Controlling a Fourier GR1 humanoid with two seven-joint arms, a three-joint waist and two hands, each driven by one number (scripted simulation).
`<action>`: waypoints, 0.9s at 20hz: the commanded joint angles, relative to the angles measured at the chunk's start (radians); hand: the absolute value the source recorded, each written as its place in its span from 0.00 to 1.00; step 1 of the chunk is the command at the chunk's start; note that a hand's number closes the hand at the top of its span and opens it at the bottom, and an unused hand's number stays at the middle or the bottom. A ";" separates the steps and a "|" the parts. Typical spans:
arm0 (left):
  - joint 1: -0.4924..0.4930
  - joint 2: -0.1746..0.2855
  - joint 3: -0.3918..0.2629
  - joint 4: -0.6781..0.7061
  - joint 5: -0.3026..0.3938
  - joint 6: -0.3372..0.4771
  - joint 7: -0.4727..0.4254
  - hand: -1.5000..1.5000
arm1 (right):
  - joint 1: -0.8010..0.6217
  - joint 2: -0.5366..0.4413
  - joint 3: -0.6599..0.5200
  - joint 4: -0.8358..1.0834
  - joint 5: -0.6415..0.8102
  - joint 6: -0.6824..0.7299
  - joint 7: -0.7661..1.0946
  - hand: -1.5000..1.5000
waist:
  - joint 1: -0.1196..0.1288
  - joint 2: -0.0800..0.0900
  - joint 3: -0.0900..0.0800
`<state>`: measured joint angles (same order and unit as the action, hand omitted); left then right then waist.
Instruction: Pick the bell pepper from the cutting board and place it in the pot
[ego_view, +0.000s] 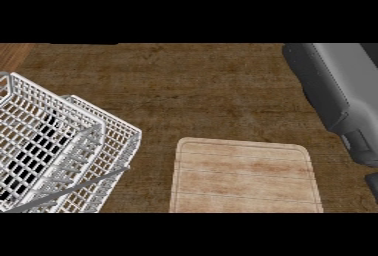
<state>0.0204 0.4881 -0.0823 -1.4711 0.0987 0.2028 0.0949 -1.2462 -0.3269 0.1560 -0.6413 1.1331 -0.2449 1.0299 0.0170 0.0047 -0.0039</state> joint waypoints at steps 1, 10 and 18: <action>-0.024 -0.037 -0.003 -0.020 -0.002 0.008 0.003 0.50 | -0.008 -0.044 -0.046 -0.008 0.016 -0.068 0.041 1.00 | -0.007 -0.003 0.004; -0.008 -0.022 0.038 -0.043 0.000 -0.030 0.015 0.50 | 0.050 -0.224 -0.180 0.075 -0.057 -0.125 -0.225 1.00 | 0.001 0.001 0.004; -0.037 -0.021 0.044 -0.026 -0.025 -0.049 0.016 0.50 | 0.045 -0.341 -0.301 0.283 -0.138 -0.183 -0.451 1.00 | 0.027 0.014 0.006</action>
<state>0.0096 0.4604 -0.0510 -1.4800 0.0647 0.1714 0.1018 -1.1742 -0.5896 -0.0838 -0.4490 1.0389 -0.4407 0.6777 0.0310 0.0149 -0.0018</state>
